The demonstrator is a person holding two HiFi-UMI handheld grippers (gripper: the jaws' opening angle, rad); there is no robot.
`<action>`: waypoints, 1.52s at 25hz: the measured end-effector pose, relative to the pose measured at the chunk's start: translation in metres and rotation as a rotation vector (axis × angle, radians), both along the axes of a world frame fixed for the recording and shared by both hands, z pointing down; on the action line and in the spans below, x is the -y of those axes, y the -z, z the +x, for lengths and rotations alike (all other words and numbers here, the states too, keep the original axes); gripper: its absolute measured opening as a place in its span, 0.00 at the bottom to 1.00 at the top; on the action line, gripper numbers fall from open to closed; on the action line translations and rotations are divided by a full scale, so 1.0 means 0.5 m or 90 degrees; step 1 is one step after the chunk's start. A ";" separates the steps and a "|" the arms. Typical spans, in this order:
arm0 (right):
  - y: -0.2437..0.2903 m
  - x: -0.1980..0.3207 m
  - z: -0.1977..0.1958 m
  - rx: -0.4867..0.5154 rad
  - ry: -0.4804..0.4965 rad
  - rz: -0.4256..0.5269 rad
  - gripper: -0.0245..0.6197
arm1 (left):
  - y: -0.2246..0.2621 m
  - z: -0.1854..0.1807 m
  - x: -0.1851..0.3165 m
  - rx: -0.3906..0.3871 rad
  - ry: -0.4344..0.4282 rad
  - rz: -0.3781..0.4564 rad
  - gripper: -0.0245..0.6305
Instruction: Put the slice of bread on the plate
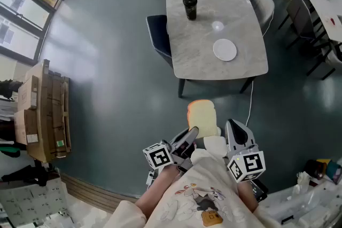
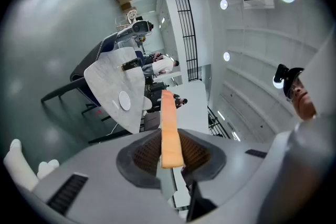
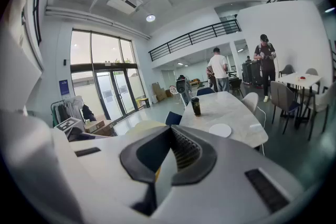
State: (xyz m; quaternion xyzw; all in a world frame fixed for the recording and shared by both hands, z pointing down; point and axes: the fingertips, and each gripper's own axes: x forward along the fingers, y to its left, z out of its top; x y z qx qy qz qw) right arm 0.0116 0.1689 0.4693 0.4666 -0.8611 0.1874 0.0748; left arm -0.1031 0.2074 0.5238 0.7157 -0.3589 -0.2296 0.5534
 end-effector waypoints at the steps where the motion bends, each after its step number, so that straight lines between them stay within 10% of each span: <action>1: 0.010 -0.021 -0.013 -0.005 -0.004 0.002 0.05 | 0.000 -0.013 -0.012 0.000 -0.007 -0.006 0.19; 14: -0.079 -0.188 0.001 -0.019 -0.106 -0.085 0.05 | -0.045 -0.008 -0.095 -0.030 -0.094 -0.053 0.19; 20: -0.062 -0.155 0.022 0.045 -0.111 -0.086 0.05 | -0.050 -0.006 -0.108 -0.018 -0.054 -0.112 0.19; 38: -0.074 -0.128 0.216 0.094 -0.078 -0.049 0.05 | 0.002 0.184 -0.043 0.043 -0.065 -0.021 0.19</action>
